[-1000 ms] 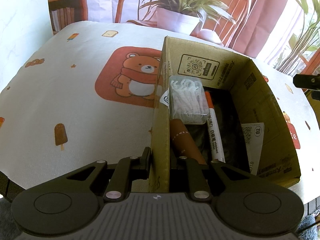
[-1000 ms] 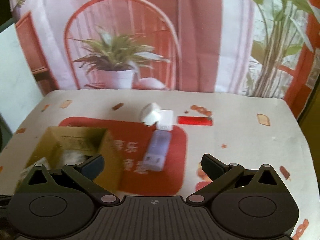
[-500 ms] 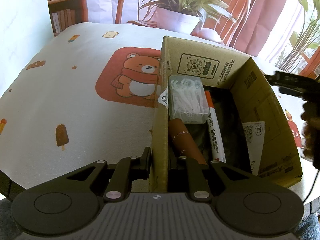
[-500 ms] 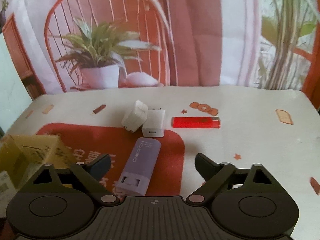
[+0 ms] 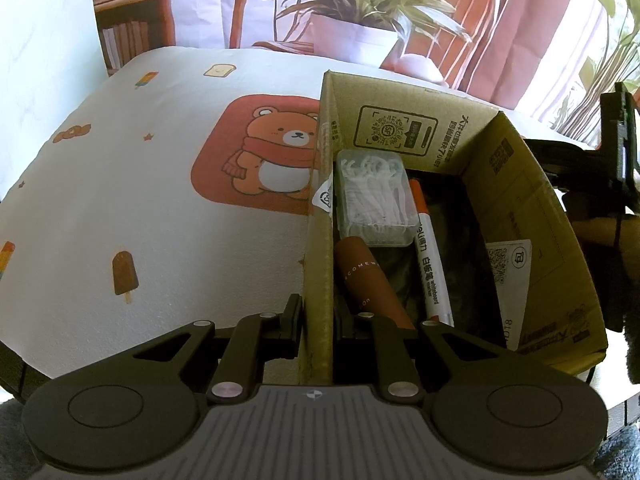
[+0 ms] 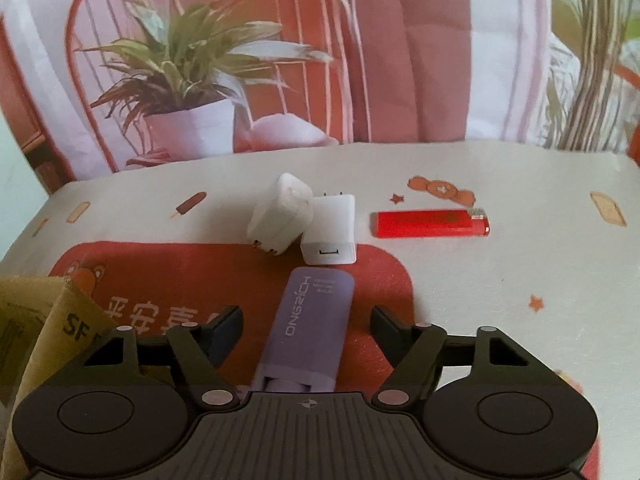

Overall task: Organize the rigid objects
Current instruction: 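Close the right tool on the lavender ONEGRICH power bank, then carry the power bank into the box and lower it with the right tool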

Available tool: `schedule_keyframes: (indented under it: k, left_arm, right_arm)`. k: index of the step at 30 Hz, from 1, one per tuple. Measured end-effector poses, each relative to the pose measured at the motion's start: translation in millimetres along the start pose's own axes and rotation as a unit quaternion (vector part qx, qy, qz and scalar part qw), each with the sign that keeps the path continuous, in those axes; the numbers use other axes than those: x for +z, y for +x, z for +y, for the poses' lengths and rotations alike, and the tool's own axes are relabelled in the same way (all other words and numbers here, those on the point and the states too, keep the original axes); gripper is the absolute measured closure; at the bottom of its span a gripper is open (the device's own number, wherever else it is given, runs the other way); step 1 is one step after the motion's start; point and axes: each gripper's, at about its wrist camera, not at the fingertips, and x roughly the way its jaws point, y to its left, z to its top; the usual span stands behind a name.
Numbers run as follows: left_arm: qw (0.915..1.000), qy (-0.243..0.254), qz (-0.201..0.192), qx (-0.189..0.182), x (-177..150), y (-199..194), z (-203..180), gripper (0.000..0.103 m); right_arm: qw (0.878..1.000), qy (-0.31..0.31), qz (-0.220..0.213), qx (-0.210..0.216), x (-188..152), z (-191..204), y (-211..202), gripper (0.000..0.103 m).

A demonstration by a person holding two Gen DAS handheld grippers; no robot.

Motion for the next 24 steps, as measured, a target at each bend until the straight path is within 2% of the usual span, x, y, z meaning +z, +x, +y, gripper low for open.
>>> schedule_keyframes:
  k: [4,8,10,13,24]
  left_arm:
    - [1.0000,0.002,0.000,0.001,-0.2,-0.2,-0.4,0.086]
    - [1.0000,0.001,0.001,0.002,0.0,-0.3,-1.0,0.086]
    - [1.0000,0.001,0.001,0.002,0.0,-0.2,-0.9,0.086]
    - [1.0000,0.001,0.001,0.002,-0.1,-0.5,-0.8,0.086]
    - [1.0000,0.001,0.001,0.002,0.2,-0.6,-1.1,0.086]
  right_arm:
    - [1.000,-0.007,-0.006,-0.018,-2.7,5.3,1.1,0.039]
    - [0.999,-0.029,-0.003,-0.038,-3.3,7.6,0.1,0.052]
    - [0.999,-0.033,-0.001,-0.039,-3.2,6.5,-0.8,0.054]
    - [0.998,-0.038,-0.001,-0.042,-4.4,6.4,-2.3,0.064]
    - [0.998,-0.038,-0.001,-0.044,-13.1,4.4,-12.2,0.065]
